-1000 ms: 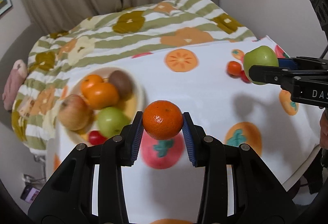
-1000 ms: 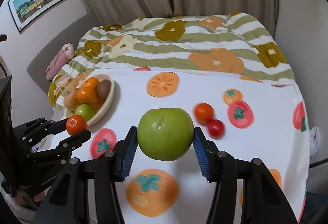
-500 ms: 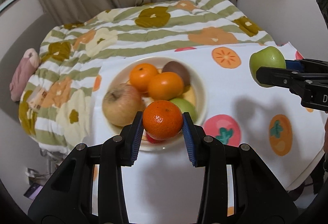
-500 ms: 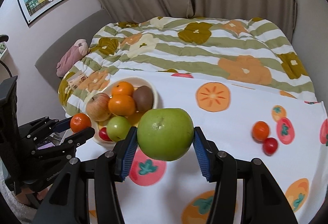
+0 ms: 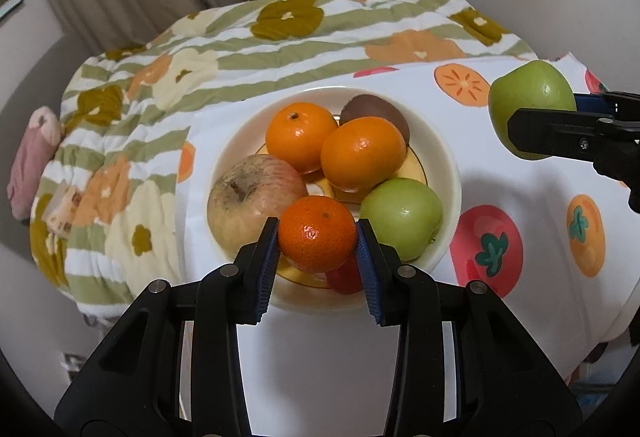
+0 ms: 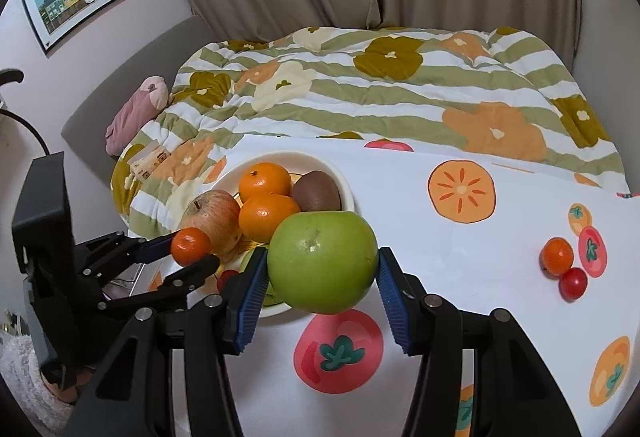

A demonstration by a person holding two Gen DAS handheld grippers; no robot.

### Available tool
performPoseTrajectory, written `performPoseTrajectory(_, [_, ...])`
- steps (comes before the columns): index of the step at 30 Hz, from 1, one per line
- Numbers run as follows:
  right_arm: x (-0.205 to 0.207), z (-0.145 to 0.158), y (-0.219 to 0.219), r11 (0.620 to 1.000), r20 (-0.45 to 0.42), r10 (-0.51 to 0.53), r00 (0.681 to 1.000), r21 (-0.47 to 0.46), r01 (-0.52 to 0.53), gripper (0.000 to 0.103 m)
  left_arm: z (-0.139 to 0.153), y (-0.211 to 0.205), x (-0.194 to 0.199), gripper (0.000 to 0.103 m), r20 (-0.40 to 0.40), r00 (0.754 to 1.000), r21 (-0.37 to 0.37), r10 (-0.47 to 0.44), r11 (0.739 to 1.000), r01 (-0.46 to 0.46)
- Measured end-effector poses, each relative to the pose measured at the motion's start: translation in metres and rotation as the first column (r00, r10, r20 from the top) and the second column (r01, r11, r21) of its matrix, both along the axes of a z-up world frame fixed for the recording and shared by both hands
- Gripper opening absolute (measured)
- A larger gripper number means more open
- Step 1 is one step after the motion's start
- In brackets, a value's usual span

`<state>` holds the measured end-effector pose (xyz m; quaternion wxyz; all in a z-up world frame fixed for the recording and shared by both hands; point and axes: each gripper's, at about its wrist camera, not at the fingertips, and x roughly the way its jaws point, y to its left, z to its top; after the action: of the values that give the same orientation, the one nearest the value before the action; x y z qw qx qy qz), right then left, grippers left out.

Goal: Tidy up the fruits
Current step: 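Release the tangerine into the bowl with the left tool while the right tool lowers the green apple, then open the right tool to set the green apple in the bowl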

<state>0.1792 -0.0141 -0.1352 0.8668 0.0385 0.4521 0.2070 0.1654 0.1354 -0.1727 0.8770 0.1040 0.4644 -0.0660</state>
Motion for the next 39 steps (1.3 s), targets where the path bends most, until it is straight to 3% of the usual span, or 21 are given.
performPoseTrajectory(9, [0.000, -0.006, 0.000, 0.999, -0.011, -0.043, 0.999, 0.004, 0.043, 0.050, -0.002, 0.000, 0.008, 0.046, 0.002, 0.999, -0.027, -0.032, 0.999, 0.032])
performPoseTrajectory(10, [0.001, -0.006, 0.000, 0.999, -0.011, -0.047, 0.999, 0.003, 0.047, 0.050, -0.002, -0.001, 0.007, 0.061, 0.004, 0.999, -0.025, -0.036, 0.999, 0.036])
performPoseTrajectory(11, [0.001, -0.006, 0.000, 0.999, -0.011, -0.048, 0.999, 0.002, 0.048, 0.050, 0.000, -0.002, 0.006, 0.087, 0.016, 0.999, -0.021, -0.039, 0.999, 0.039])
performPoseTrajectory(13, [0.001, -0.005, 0.000, 0.999, -0.010, -0.049, 0.999, -0.001, 0.049, 0.050, 0.007, -0.001, 0.001, 0.103, 0.058, 0.998, -0.020, -0.032, 0.999, 0.033])
performPoseTrajectory(15, [0.000, -0.005, 0.001, 0.999, -0.009, -0.048, 0.999, -0.004, 0.048, 0.050, 0.016, 0.000, -0.004, 0.103, 0.089, 0.995, -0.039, -0.037, 0.998, 0.041])
performPoseTrajectory(27, [0.008, -0.001, 0.004, 0.998, 0.010, 0.039, 0.999, -0.048, -0.038, 0.050, 0.028, 0.016, -0.022, 0.103, 0.070, 0.997, -0.045, 0.037, 0.998, -0.034])
performPoseTrajectory(39, [0.024, -0.028, 0.023, 0.990, -0.013, 0.116, 0.993, -0.080, -0.117, 0.050, 0.022, 0.031, -0.030, 0.103, 0.057, 0.993, -0.033, 0.100, 0.995, -0.098])
